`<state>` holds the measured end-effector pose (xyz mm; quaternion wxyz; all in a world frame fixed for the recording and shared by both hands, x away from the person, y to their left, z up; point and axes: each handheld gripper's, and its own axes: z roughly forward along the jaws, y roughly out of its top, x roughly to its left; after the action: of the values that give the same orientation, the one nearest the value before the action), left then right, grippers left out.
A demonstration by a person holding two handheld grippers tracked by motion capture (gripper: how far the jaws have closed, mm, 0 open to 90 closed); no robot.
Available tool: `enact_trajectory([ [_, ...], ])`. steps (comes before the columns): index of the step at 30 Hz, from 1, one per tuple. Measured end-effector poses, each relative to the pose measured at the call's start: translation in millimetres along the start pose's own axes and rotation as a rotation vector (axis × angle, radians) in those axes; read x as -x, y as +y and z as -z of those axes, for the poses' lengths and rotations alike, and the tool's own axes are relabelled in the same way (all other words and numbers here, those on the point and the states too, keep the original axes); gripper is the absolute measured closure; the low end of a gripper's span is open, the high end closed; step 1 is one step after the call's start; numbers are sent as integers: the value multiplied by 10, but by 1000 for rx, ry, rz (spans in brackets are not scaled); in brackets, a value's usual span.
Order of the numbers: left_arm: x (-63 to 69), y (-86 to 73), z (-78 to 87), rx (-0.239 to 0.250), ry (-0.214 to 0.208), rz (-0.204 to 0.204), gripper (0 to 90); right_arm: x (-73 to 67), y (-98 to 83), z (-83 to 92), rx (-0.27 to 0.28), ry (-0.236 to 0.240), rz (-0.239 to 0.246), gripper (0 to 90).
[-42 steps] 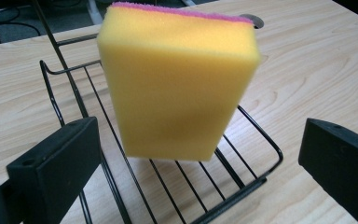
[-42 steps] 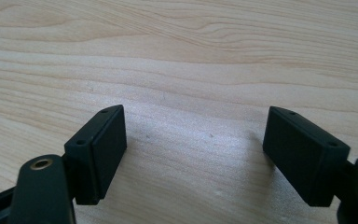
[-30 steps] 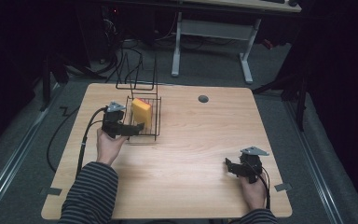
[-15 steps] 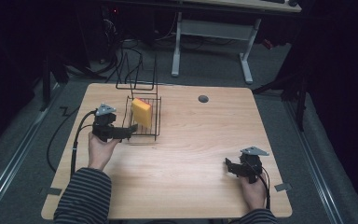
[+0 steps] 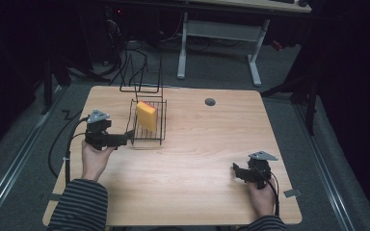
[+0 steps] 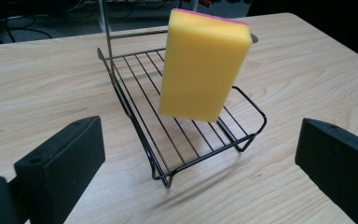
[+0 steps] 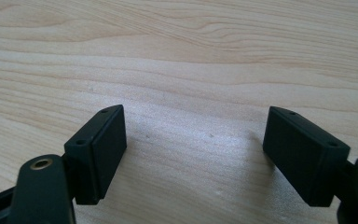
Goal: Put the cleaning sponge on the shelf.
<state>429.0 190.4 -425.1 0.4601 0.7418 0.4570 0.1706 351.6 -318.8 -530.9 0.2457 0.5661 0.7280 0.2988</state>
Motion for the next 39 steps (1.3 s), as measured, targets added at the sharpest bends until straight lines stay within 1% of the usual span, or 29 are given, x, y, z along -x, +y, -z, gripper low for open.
enact_trajectory([
  [1, -11, -5, 35, 4, 3, 5, 21, 0, 0, 0, 0, 0, 0, 217],
  [6, -24, -29, 108, 9, 5, 7, 22, 0, 0, 0, 0, 0, 0, 217],
  [12, -60, -80, 217, 15, 20, 13, 25, 0, 0, 0, 0, 0, 0, 217],
  [15, -77, -106, 258, 17, 30, 17, 26, -1, 0, 0, 0, 0, 0, 217],
  [26, -133, -220, 401, 32, 42, 39, 31, -2, -1, 1, 0, -1, -1, 217],
  [31, -141, -244, 441, 37, 42, 42, 33, -2, -1, 1, 0, 0, -1, 217],
  [39, -146, -317, 505, 39, 57, 45, 36, -2, -1, 1, 0, -1, -1, 217],
])
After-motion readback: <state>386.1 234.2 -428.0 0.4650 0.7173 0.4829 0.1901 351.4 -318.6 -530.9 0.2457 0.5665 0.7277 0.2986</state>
